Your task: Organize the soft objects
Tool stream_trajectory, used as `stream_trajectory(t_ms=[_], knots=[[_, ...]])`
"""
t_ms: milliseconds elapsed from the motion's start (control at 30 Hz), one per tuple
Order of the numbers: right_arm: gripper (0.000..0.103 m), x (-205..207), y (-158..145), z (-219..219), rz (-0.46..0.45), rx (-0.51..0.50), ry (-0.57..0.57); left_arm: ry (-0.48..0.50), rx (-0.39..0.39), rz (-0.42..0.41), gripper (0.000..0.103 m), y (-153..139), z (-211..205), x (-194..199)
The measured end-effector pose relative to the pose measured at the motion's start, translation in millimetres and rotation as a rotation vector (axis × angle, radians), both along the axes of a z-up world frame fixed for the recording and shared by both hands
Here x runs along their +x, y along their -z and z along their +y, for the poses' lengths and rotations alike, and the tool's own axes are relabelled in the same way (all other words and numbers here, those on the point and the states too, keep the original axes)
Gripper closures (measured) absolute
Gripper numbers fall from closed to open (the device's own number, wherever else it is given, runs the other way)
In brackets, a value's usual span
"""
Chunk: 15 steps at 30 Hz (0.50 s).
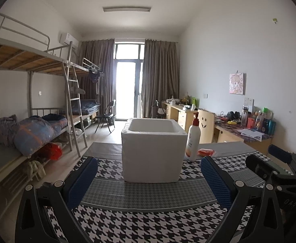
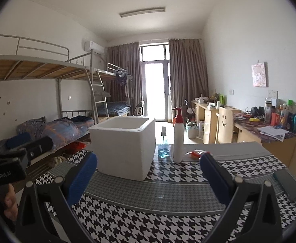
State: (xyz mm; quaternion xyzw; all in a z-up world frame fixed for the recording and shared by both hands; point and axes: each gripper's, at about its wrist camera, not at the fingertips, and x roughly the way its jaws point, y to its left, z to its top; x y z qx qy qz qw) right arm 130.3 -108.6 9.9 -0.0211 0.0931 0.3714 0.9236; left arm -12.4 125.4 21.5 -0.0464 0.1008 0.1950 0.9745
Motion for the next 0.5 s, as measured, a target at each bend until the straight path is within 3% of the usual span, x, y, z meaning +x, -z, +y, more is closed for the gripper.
stream_trajectory(t_ms=[500], knots=[[0.000, -11.6, 12.0, -8.4, -0.011, 0.006, 0.007, -0.004, -0.010, 0.008, 0.001, 9.9, -4.9, -5.3]])
